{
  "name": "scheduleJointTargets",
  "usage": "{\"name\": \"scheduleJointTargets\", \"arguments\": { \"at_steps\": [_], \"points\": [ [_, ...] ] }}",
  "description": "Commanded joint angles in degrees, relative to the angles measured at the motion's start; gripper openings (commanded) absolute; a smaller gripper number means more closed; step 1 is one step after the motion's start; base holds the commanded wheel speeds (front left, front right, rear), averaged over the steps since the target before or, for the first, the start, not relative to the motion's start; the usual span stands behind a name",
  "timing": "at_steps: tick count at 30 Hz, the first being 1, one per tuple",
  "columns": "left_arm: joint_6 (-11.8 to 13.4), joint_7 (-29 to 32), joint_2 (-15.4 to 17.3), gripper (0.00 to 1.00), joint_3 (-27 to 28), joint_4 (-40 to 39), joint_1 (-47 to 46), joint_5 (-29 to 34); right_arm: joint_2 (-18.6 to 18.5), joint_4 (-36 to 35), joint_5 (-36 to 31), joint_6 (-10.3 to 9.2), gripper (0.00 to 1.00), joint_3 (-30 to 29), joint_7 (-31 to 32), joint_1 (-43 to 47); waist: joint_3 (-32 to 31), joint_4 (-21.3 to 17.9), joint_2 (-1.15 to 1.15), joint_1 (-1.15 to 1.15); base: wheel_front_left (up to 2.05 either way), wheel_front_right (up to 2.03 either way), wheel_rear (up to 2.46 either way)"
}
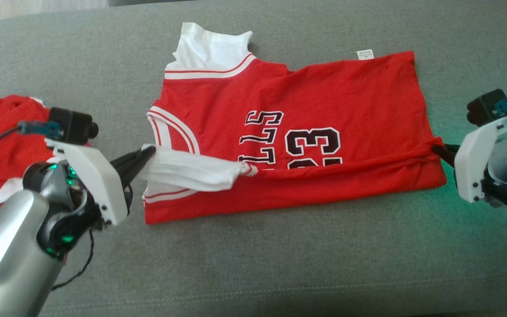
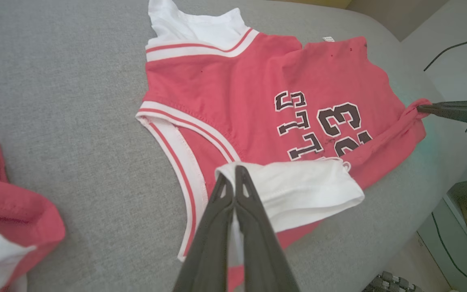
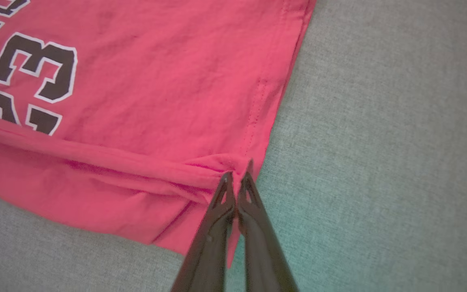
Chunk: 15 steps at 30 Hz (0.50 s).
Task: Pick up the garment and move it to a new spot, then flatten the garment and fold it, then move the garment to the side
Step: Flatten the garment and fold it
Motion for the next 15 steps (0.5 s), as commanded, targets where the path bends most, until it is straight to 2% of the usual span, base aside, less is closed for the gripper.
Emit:
{"name": "scheduleJointTargets", "arguments": {
  "at_steps": [1, 4, 5, 6, 10, 15],
  "points": [
    [-0.16, -0.79, 1.51, 0.00, 3.07, -0.61, -4.20, 0.74, -0.81, -0.14, -0.44, -0.04, 0.00, 0.02, -0.89, -1.09, 0.35, -0.20, 0.00, 0.00, 0.00, 0.00, 0.00],
    [0.07, -1.96, 0.31, 0.00, 3.08, 2.30, -6.07, 1.43, -0.10, 0.90, -0.30, -0.04, 0.00, 0.52, -1.91, -1.90, 0.86, -0.44, 0.00, 0.00, 0.00, 0.00, 0.00],
    [0.74, -3.53, -0.67, 0.70, 3.12, 4.52, -7.35, 2.52, 0.66, 1.84, -0.48, -0.04, 1.00, 0.32, -3.88, -2.55, 1.10, -0.63, 0.00, 0.00, 0.00, 0.00, 0.00],
    [1.12, -4.35, -1.27, 1.00, 3.15, 5.68, -7.91, 2.97, 1.10, 2.40, -0.73, -0.04, 1.00, 0.22, -5.05, -2.86, 1.19, -0.73, 0.00, 0.00, 0.00, 0.00, 0.00],
    [2.78, -8.68, -4.10, 1.00, 4.50, 9.76, -9.49, 3.26, 2.68, 5.28, -1.58, -0.04, 1.00, -0.20, -9.42, -3.42, 1.15, -1.05, 0.00, 0.00, 0.00, 0.00, 0.00],
    [5.81, -18.83, -6.40, 1.00, 7.10, 12.57, -9.69, 5.53, 4.46, 8.32, -2.40, -0.04, 1.00, -2.12, -18.00, -2.86, 0.18, -1.17, 0.00, 0.00, 0.00, 0.00, 0.00]
  ]
}}
